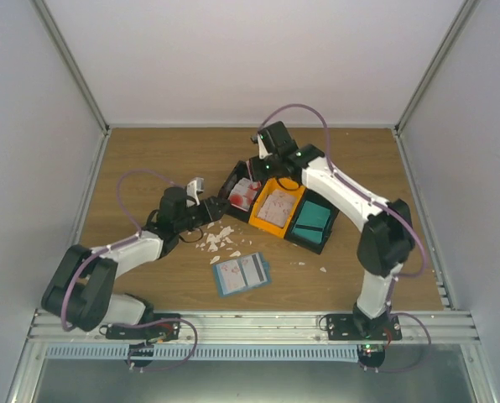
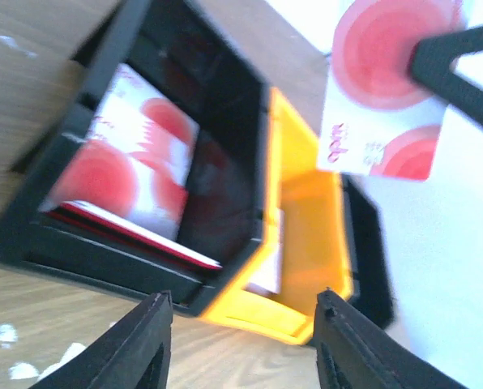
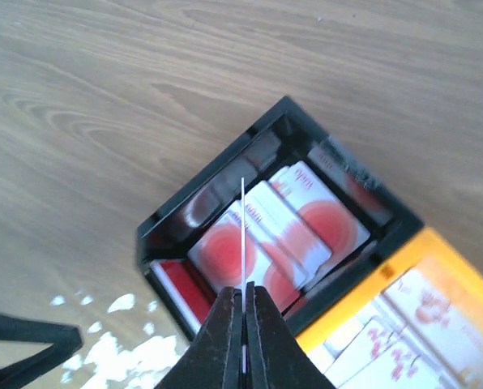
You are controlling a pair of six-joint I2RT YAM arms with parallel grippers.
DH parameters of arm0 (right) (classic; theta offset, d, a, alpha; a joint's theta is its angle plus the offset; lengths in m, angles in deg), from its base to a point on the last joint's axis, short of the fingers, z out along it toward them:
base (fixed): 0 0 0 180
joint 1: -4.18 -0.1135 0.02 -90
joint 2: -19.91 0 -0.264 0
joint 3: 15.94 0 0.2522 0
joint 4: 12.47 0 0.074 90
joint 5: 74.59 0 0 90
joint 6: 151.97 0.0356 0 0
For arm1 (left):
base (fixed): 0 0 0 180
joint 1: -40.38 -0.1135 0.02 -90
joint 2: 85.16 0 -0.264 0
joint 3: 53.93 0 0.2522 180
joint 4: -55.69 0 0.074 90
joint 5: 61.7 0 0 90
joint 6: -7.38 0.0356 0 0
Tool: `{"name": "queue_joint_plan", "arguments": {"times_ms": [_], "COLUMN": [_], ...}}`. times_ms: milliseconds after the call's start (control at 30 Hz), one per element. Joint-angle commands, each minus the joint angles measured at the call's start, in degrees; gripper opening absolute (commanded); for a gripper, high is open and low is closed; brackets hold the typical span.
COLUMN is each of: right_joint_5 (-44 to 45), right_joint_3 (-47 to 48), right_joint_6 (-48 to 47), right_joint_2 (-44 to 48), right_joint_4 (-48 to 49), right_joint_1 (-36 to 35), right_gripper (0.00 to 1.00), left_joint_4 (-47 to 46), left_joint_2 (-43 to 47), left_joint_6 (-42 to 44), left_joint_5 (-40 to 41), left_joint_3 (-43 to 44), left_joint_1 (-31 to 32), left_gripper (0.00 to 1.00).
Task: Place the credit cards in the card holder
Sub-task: Pick up the credit card from the storage box.
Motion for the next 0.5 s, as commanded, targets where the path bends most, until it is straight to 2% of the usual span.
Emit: {"name": "queue_joint_plan", "arguments": {"times_ms": [0, 133, 267, 367, 467], "right_joint_5": [-7.28, -21.38, -30.25, -35.14, -38.79], "right_joint_3": [-9.82, -21.26, -32.65, -38.62, -42.64], "right_joint_6": [11.23, 14.59, 19.34, 21.93, 24.37], "right_joint_2": [9.24, 18.21, 26.53, 31.07, 34.08], "right_joint_4": [9.26, 19.16, 27.36, 31.20, 35.24], "right_joint_1": [-0.11, -0.19, -0.15, -0.11, -0.12], "right_gripper": [0.00, 0.00, 0.01, 0.00, 0.01], "left_joint_4": [-3.70, -2.28, -2.36, -5.65, -9.48], "left_joint_2": [5.16, 8.78, 11.70, 12.99, 13.49], "left_joint_6": [2.81, 2.65, 0.45, -2.46, -6.15], "left_joint_5": [-9.27, -15.21, -20.00, -25.12, -29.69], "left_joint_3": [0.57, 0.50, -0.57, -2.14, -4.41], "left_joint_1": [-0.29, -0.35, -0.29, -0.25, -0.03], "left_gripper": [0.55, 0.65, 0.76, 0.76, 0.71]}}
